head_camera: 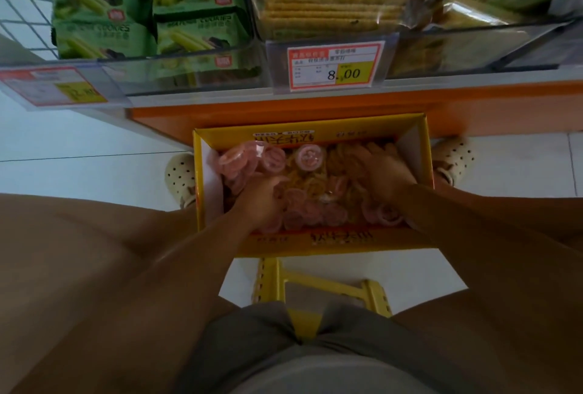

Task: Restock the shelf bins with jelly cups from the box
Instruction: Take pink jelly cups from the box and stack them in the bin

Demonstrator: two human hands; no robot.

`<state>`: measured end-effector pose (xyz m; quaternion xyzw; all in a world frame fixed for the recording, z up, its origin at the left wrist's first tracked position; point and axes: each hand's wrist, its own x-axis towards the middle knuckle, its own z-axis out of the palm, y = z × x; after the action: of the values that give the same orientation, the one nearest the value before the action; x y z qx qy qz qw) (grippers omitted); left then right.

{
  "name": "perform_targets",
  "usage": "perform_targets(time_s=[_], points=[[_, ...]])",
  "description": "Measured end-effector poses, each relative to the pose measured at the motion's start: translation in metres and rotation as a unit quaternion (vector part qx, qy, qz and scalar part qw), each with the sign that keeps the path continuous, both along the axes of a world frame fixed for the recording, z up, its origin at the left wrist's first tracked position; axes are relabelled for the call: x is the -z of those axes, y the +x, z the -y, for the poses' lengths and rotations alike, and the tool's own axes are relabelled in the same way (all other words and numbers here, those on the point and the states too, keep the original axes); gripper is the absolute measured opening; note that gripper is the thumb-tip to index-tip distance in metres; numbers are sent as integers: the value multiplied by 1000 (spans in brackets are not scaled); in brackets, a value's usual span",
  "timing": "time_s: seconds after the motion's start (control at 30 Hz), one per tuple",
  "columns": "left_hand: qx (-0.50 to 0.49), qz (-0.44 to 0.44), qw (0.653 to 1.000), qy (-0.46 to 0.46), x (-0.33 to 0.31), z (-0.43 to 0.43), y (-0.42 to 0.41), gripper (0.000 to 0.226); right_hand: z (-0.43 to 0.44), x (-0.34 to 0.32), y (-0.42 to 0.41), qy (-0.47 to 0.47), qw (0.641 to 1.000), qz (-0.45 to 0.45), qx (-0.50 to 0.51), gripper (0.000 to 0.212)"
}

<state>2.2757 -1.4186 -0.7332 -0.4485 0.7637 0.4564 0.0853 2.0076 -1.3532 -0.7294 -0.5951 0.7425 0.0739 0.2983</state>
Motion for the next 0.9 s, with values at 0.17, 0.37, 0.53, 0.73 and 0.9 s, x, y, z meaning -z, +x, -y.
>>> perform_targets(time_s=[0.17,0.37,0.53,0.73,0.9], points=[[66,31,997,-29,2,-2,-7,46,-17,-25,21,55,896,338,282,55],[118,166,974,-96,6,-5,-20,61,-44,-23,30,67,855,353,374,48],[106,162,972,-132,10,-10,-21,53,-52,-19,23,112,831,374,397,45],[101,151,971,-155,7,-7,-21,36,-44,-12,23,100,835,363,401,42],[78,76,985,-134,-1,2,-11,32,-44,-11,25,116,845,360,378,44]])
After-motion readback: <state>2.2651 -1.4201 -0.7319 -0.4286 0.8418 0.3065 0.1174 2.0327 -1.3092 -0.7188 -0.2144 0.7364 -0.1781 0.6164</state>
